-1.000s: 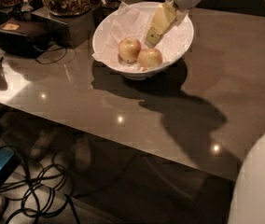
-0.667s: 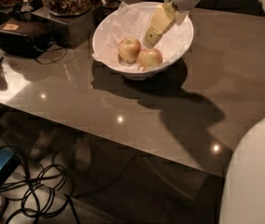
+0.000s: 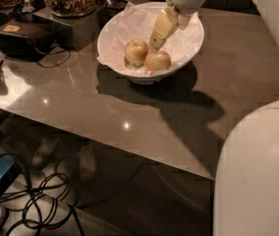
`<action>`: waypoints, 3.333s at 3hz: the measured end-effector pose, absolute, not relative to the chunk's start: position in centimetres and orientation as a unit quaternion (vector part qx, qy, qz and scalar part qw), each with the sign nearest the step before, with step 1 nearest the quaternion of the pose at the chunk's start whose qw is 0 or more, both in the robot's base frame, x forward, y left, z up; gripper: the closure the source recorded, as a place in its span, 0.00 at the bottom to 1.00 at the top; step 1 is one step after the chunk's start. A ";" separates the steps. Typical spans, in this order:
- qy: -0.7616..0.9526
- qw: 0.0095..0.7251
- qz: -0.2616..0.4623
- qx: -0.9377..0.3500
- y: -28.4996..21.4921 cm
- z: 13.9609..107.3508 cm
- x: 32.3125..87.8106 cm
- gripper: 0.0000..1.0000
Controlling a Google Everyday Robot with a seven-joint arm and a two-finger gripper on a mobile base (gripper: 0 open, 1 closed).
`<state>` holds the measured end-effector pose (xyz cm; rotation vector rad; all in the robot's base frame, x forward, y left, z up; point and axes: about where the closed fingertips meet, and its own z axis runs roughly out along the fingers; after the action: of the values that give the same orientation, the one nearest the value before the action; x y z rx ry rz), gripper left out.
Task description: Pick apple from white bowl
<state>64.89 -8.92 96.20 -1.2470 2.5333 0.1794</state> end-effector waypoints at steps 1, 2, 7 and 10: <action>0.884 0.146 0.063 -0.438 -8.2 95.2 65.6 0.24; 0.884 0.139 0.064 -0.443 -7.6 94.4 66.2 0.24; 0.888 0.106 0.065 -0.443 -8.0 90.8 67.6 0.22; 0.891 0.091 0.066 -0.440 -8.8 89.1 68.0 0.31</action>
Offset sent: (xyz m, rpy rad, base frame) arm -0.0012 0.0081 -0.0245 -0.0603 0.1203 0.0359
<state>67.99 -8.79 89.13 -1.3066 2.6474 0.1973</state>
